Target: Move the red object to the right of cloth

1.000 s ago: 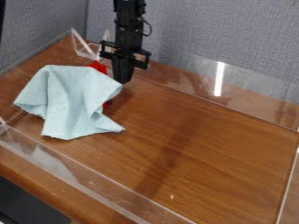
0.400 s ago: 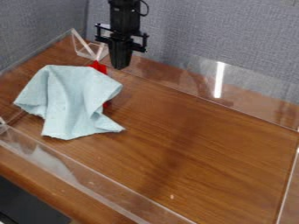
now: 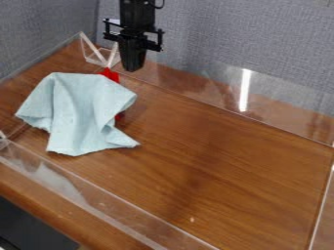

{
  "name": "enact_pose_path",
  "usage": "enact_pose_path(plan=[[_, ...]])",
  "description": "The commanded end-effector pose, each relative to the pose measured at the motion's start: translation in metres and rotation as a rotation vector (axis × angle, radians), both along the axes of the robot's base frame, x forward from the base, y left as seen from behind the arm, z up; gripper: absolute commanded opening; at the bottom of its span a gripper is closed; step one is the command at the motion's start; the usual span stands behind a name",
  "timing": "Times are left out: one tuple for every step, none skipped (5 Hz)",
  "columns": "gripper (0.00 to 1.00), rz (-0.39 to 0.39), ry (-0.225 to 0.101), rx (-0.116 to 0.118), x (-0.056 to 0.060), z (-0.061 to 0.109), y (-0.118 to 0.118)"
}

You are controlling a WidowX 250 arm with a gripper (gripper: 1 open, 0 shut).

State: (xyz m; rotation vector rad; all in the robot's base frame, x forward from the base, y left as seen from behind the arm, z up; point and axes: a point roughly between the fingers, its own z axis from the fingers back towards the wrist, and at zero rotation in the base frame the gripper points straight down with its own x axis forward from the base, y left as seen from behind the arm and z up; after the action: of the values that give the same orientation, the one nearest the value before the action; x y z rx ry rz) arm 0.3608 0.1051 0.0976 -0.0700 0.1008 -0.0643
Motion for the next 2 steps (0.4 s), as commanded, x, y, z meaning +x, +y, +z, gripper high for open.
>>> enact_pose_path(plan=[[0.0, -0.016, -0.083, 0.019, -0.0043, 0.03, 0.0008], [0.0, -0.041, -0.087, 0.012, -0.0123, 0.0319, -0.0063]])
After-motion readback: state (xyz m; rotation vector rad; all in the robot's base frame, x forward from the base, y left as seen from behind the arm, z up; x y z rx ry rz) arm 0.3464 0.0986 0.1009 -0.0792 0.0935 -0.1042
